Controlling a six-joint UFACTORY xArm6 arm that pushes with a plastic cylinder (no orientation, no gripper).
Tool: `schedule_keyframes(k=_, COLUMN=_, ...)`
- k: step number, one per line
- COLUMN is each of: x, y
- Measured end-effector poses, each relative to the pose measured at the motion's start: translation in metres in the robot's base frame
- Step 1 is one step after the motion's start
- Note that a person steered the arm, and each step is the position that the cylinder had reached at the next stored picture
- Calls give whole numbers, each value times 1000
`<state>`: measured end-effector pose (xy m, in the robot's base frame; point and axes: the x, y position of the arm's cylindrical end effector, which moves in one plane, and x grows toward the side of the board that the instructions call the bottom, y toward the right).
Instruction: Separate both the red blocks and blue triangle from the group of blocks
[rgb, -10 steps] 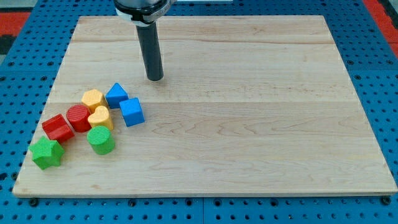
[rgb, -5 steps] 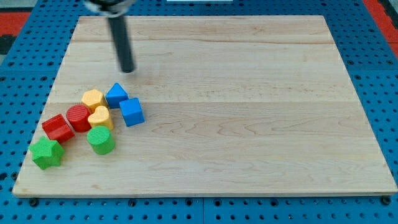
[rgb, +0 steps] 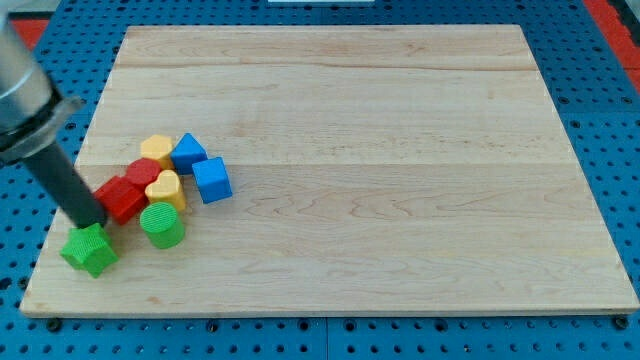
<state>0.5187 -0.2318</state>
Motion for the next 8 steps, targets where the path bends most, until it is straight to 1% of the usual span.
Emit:
schedule_keyframes(k=1, x=-21, y=19)
schedule_keyframes(k=2, x=-39, y=54)
schedule_keyframes(k=4, x=-96, y=123)
schedule_keyframes(k=5, x=-130, y=143)
schedule_keyframes(k=6, x=-158, y=143)
schedule_keyframes(k=7, x=-155, y=152)
schedule_keyframes(k=8, x=-106, y=138)
